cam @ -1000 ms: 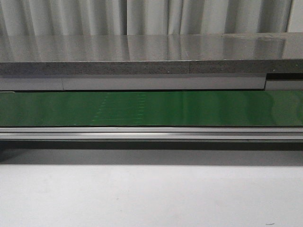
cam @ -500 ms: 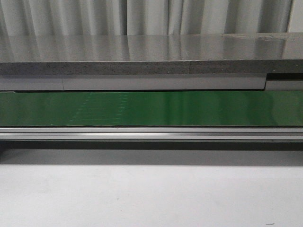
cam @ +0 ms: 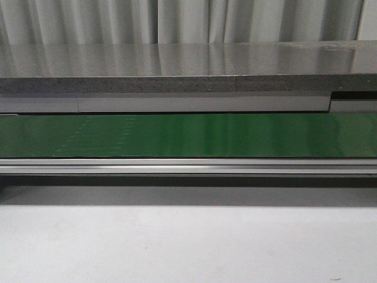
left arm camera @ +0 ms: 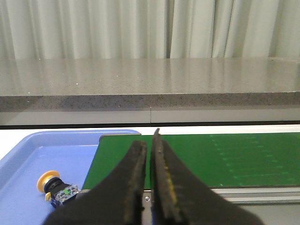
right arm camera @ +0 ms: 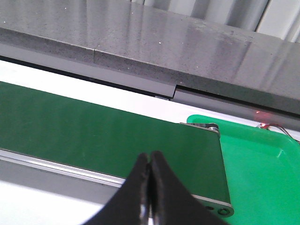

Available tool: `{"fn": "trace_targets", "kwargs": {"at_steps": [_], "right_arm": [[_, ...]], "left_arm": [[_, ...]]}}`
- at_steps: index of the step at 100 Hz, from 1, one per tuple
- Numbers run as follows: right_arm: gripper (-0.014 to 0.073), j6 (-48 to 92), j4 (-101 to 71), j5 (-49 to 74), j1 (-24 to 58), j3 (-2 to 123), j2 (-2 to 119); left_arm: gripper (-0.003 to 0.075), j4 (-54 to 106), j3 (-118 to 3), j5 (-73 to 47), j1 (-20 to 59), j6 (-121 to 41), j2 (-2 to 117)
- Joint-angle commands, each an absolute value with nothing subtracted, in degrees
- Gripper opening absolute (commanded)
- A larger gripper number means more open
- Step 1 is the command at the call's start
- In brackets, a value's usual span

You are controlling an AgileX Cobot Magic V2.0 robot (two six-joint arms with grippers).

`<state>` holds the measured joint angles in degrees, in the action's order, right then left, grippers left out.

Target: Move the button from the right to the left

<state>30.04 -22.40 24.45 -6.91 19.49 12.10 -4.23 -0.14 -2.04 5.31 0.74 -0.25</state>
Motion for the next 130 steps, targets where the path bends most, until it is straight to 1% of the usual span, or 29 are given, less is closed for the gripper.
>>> {"fn": "trace_targets", "kwargs": {"at_steps": [1, 101, 111, 130], "right_arm": [[-0.0068, 30.5, -23.41, 20.38, -6.97, 20.94, 12.59], [-0.0068, 30.05, -22.86, 19.87, -6.51, 20.74, 12.12], [-0.0068, 25.93, -18.76, 19.69, -4.32, 19.95, 10.82], [-0.0068, 9.53, -4.56, 15.09, -0.43, 16.39, 7.79]], "left_arm": [[0.0005, -3.63, 2.22, 2.54, 5.64, 1.48, -2.37], [0.0005, -3.63, 2.22, 2.54, 5.64, 1.48, -2.37], [0.0005, -3.63, 2.22, 2.54, 5.64, 1.48, -2.37], [0.0005, -3.63, 2.22, 2.54, 5.64, 1.48, -2.37]]}}
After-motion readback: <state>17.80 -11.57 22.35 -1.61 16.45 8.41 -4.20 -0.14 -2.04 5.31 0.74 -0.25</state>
